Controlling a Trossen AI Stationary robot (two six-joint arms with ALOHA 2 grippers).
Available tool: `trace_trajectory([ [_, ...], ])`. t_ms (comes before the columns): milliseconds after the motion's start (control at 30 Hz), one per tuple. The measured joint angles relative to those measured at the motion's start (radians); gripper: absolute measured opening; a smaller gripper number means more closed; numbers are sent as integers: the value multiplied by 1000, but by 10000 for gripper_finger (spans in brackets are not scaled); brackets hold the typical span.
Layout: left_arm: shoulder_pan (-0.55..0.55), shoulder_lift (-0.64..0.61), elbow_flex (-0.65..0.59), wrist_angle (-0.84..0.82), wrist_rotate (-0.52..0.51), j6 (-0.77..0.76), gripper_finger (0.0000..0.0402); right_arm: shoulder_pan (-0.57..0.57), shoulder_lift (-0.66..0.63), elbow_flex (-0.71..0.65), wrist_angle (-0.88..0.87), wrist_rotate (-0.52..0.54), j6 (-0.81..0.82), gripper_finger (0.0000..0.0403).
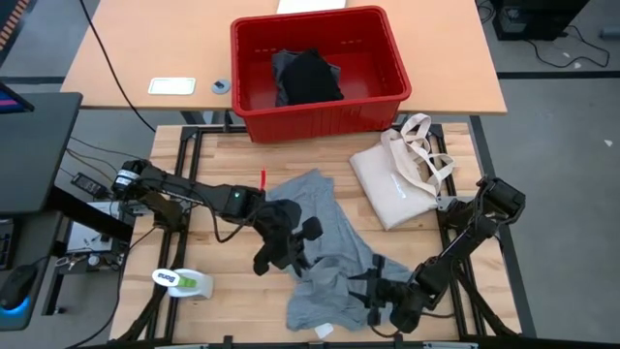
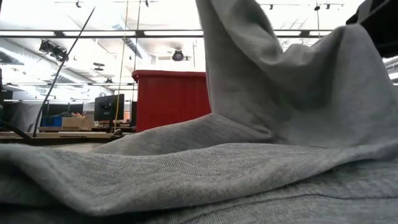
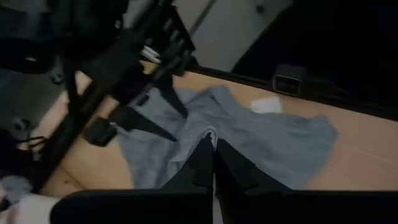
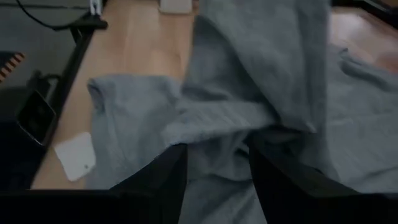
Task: Fold Laundry from Bin
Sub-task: Fold the gray shirt
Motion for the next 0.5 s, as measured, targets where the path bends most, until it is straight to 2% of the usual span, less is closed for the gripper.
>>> trace_trajectory([
  [133,0,-1,0,-25,0,0,9,-18,0,0,-94,2,2,180],
  [267,-2,-1,0,-39,0,-1,9,-44,0,0,-193,107,2,180],
  [333,-2,-1,0,-41,0,-3,9,-65,0,-1,-189,134,-15,180],
  [367,-2,-1,0,-45,0,-4,9,-77,-1,-1,-164,116,-53,180],
  [500,-2,-1,0,-51,-12,-5,9,-116,-1,-1,-52,-68,-206,180],
])
